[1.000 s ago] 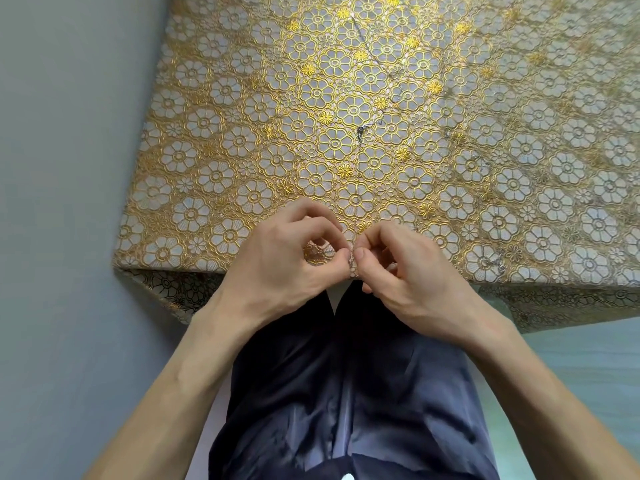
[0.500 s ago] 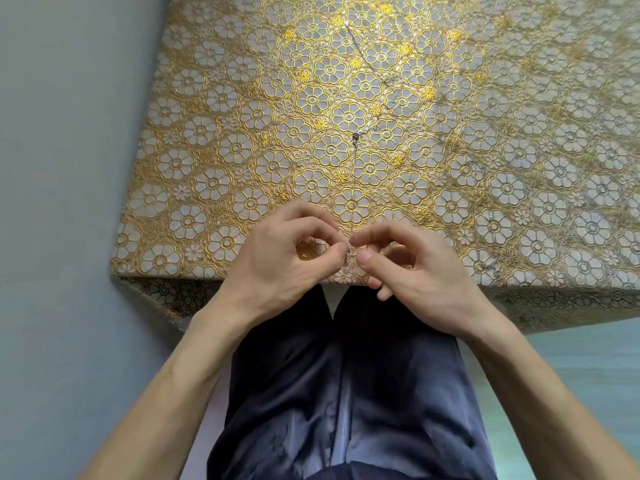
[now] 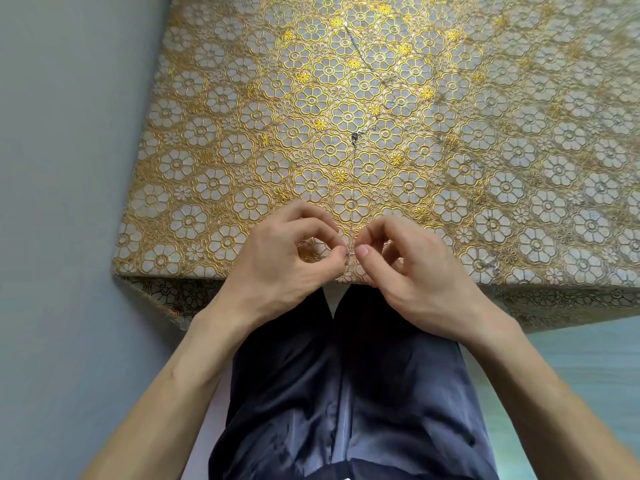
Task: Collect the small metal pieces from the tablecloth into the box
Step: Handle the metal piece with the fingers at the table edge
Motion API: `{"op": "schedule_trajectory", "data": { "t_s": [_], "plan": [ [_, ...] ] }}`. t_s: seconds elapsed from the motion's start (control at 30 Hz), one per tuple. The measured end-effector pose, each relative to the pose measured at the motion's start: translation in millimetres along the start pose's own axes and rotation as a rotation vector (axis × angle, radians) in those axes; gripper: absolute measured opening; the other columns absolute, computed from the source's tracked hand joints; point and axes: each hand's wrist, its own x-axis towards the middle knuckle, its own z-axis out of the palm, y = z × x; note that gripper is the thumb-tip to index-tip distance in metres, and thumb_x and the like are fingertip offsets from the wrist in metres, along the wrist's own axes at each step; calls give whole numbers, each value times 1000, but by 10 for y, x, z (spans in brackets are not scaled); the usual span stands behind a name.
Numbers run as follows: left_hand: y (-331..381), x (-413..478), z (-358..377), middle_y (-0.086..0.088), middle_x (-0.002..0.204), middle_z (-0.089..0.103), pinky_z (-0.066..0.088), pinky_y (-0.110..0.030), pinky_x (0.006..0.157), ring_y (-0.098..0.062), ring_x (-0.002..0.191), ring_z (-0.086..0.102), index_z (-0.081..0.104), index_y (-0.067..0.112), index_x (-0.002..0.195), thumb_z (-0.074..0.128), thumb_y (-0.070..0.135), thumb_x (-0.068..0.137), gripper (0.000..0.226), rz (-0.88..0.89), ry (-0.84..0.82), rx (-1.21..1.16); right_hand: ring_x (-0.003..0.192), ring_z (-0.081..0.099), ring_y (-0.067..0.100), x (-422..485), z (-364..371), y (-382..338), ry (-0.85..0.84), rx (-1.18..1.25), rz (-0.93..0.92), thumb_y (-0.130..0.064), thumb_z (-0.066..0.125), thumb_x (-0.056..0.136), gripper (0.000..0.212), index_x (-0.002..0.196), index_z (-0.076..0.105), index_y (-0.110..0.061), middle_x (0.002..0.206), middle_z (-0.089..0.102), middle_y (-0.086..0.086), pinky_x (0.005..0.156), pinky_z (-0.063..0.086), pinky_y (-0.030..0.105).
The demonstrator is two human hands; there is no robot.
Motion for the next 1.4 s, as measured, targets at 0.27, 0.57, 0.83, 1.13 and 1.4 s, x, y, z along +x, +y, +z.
{"op": "schedule_trajectory", "data": {
  "t_s": [0.27,0.57,0.83,1.13,1.4],
  "plan": [
    [-23,-34,56,16,99,66,41,-9,82,-4,100,63,74,31,78,73,36,79,5,-65,36,-48,68,63,11,-43,43,-21,170,74,65,-19,68,94,4,94,65,-23,82,64,-12,63,49,19],
    [-42,-48,84,17,100,64,45,-14,81,-9,100,62,75,30,83,70,42,82,13,-17,40,-31,53,64,10,-108,72,-104,57,441,417,-21,74,90,4,86,76,-19,68,70,-8,47,53,30],
    [-36,-61,110,15,101,63,47,-23,88,-8,103,60,75,25,82,69,38,82,15,55,55,74,53,64,9,-57,69,-101,39,418,491,-21,72,84,7,78,75,-18,62,67,-2,48,51,26],
    [-29,-79,115,13,99,66,44,-18,87,-10,101,62,76,22,82,70,35,81,13,-6,110,35,51,61,8,-88,46,-134,76,424,480,-16,72,84,9,76,74,-18,60,65,-2,47,51,25],
    [-27,-113,122,14,100,64,45,-24,90,-7,102,61,74,22,82,66,37,83,16,14,68,14,50,61,9,-65,41,-121,105,478,507,-30,70,91,14,86,72,-17,71,66,1,45,51,28]
  ]
}}
